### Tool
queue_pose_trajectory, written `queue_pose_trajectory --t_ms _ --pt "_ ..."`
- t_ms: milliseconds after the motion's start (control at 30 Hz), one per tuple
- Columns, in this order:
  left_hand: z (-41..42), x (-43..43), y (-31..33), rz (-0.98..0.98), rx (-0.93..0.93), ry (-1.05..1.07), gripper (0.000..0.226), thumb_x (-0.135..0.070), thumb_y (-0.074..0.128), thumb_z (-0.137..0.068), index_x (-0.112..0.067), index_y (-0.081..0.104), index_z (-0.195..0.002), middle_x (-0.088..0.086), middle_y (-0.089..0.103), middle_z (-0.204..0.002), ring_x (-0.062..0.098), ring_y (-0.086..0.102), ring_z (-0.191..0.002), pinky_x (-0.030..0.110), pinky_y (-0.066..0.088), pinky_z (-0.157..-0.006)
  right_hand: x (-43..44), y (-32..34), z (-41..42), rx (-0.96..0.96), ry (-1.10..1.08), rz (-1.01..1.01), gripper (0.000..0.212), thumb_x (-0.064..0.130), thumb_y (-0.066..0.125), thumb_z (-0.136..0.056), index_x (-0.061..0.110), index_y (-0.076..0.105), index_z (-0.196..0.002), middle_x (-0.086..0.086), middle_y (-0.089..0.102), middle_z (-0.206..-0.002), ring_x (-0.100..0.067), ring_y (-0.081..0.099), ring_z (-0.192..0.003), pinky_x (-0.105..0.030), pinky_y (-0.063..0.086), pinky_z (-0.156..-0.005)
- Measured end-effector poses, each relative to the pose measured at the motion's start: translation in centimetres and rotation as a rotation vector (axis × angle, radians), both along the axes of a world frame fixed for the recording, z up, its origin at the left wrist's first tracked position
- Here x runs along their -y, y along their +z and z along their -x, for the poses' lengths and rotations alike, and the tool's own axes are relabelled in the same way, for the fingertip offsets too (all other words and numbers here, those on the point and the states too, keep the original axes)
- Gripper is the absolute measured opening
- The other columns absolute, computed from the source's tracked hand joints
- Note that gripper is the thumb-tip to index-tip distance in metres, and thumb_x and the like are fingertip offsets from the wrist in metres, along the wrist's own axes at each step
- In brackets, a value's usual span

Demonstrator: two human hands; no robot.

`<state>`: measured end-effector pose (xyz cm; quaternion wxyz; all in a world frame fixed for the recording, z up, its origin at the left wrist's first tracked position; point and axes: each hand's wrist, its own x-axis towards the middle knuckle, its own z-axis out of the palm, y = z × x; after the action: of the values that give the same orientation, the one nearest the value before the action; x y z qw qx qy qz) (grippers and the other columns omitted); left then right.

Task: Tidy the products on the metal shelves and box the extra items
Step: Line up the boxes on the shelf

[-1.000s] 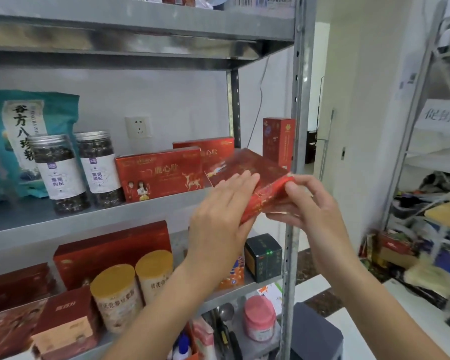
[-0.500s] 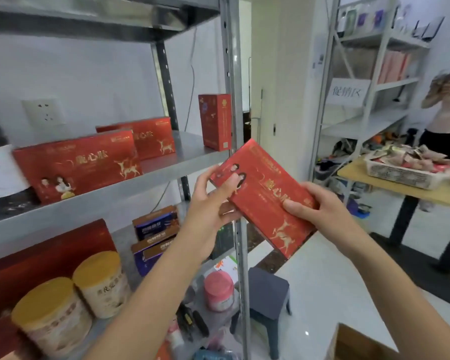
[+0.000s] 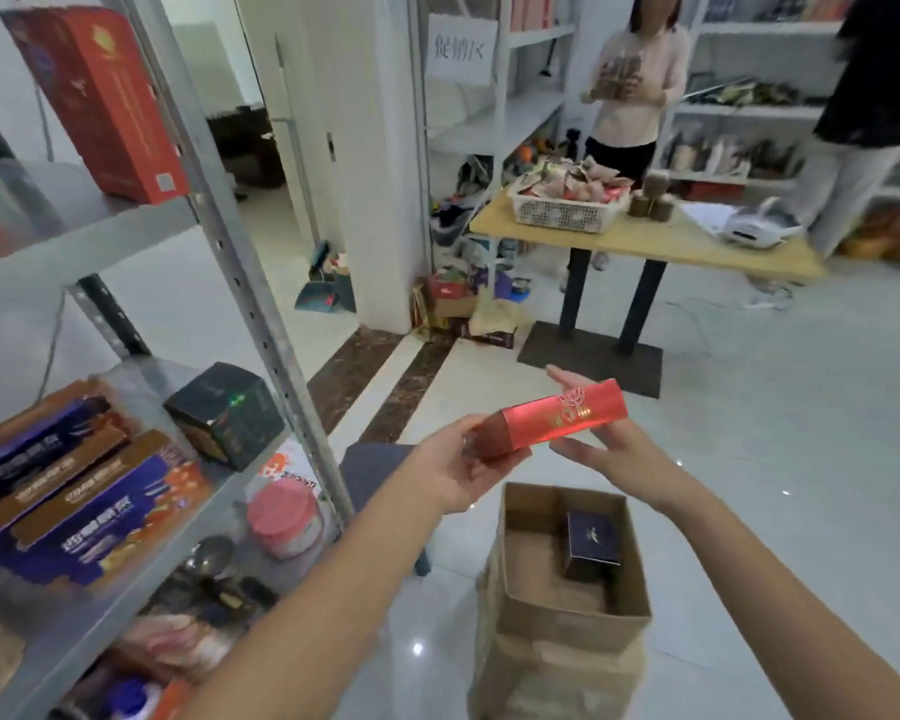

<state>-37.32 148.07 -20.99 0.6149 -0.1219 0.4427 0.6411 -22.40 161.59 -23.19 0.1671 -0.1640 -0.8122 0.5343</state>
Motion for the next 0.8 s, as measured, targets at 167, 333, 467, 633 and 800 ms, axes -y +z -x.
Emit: queue_pose_trajectory --t_ms 167,333,467,633,800 --pt "-0.1 -4.2 -7.6 0.182 -0.366 -0.471 0.080 -0.071 0.030 -0.091 -0.004 0.045 -0.132 0.022 0.069 -0.114 0.029 0.072 -0.088 0.034 0.061 -0.068 -2.0 -5.9 -1.2 -0.018 -0.434 0.087 0.033 0.043 0.063 -0.084 0.030 0.053 -0.112 0.022 0.064 -0.102 0.002 0.063 -0.090 -0.012 0.051 -0.070" --pt "2.0 -6.3 -16.4 0.604 -1.425 -0.728 0.077 -0.067 0.019 -0.095 -0.024 -0.003 -0.156 0.009 0.001 -0.165 0.032 0.007 -0.150 0.046 0.014 -0.120 -6.7 -13.3 -2.9 0.409 -0.540 -0.339 0.029 0.052 0.055 -0.091 0.027 0.045 -0.100 0.014 0.054 -0.088 -0.008 0.053 -0.075 -0.022 0.035 -0.059" --pt "3.0 -5.4 -24.3 0.708 -1.910 -1.002 0.084 -0.067 0.014 -0.094 -0.024 -0.042 -0.140 0.005 -0.029 -0.158 0.031 -0.020 -0.148 0.045 -0.004 -0.120 -8.6 -20.6 -3.9 0.692 -0.590 -0.353 0.040 0.059 0.048 -0.092 0.020 0.048 -0.103 0.007 0.059 -0.089 -0.013 0.055 -0.074 -0.023 0.042 -0.059" --pt "2.2 -7.8 -31.4 0.628 -2.013 -1.189 0.083 -0.066 0.014 -0.095 -0.021 -0.036 -0.143 0.002 -0.037 -0.152 0.027 -0.030 -0.142 0.043 -0.007 -0.120 -8.9 -28.8 -2.7 0.884 -0.521 -0.419 0.046 0.059 0.046 -0.093 0.015 0.048 -0.107 -0.003 0.063 -0.101 -0.022 0.061 -0.092 -0.034 0.047 -0.069" --pt "3.0 -9.8 -37.3 0.610 -2.024 -1.196 0.080 -0.065 0.006 -0.092 -0.018 -0.035 -0.141 0.000 -0.036 -0.152 0.023 -0.023 -0.147 0.042 -0.008 -0.120 -8.4 -35.4 -1.1 1.044 -0.014 -0.433 0.047 0.048 0.050 -0.096 0.017 0.042 -0.130 -0.008 0.058 -0.125 -0.027 0.056 -0.112 -0.037 0.047 -0.081"
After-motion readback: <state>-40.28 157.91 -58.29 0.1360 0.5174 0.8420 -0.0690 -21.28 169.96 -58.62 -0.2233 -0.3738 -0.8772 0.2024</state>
